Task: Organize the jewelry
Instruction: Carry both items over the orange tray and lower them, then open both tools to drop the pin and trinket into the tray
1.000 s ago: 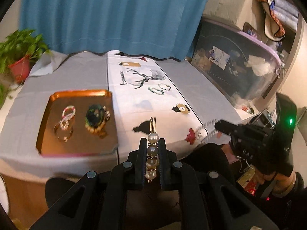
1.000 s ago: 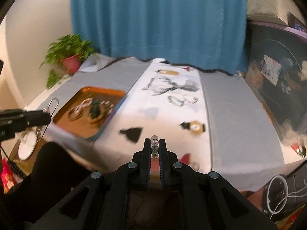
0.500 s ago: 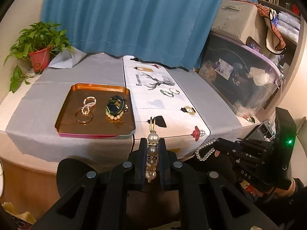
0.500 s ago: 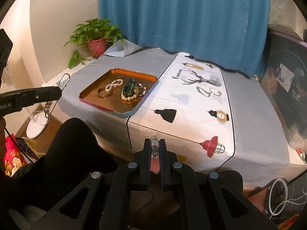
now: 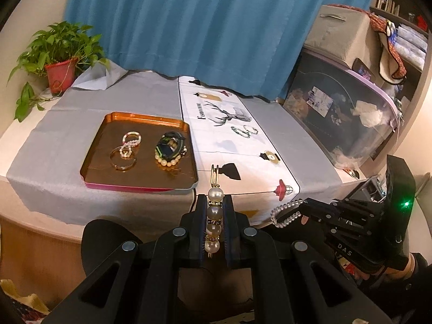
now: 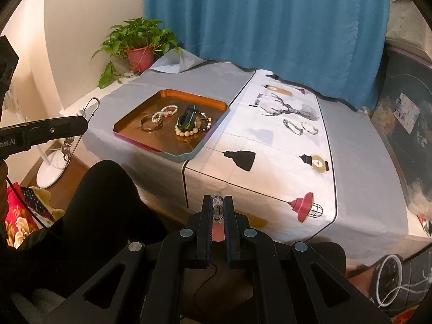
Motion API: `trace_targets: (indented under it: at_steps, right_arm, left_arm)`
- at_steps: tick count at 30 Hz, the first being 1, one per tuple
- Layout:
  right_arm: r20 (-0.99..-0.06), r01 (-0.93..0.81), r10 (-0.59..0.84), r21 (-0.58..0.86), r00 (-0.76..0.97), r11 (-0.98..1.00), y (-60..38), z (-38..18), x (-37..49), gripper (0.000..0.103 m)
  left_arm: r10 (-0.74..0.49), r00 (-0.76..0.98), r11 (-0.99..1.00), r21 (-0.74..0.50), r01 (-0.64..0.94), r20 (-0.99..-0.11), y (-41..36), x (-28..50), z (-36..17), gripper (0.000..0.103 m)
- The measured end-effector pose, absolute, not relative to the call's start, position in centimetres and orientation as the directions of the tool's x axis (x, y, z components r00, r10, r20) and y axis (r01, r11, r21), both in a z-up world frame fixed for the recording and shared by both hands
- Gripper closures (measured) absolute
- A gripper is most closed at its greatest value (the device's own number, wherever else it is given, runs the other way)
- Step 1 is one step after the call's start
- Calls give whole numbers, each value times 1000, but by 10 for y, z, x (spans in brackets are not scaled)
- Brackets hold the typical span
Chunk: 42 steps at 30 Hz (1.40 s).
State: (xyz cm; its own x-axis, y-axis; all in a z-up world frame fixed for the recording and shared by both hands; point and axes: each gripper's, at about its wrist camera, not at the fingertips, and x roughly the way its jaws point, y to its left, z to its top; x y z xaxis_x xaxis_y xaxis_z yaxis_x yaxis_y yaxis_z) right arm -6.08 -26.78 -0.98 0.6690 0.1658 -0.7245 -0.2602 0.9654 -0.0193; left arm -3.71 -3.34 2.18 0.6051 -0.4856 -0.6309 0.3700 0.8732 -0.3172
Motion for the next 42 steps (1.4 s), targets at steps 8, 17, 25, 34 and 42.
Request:
trace_targets:
  at_steps: [8,17,25,34,42]
  right_arm:
    - [-731,-288,179,-26,659,957,-253,-12,-35,95]
    - [-718,-349,234,-13,655,937,-215,-7,18,95]
    - [-716,-422,304,15,628,907,-165,-15,75,95]
    - [-734,-478,362,58,575,877,-121,-42,130,95]
    - [-785,-470,359,98,505,877,-111,-81,166,91]
  left_arm:
    - [-437,631,899,-309,310,-641,-7,-16,16,94]
    - [-386,646,922,-290,256,-659,17,31,6,94]
    - [-335,647,942,-256,216,-685,35,90,-14,94]
    - [-271,629,962,-196,188,-729,42,155,-47,94]
    - [-222,540,974,-160,161,-812,40,201,-87,38]
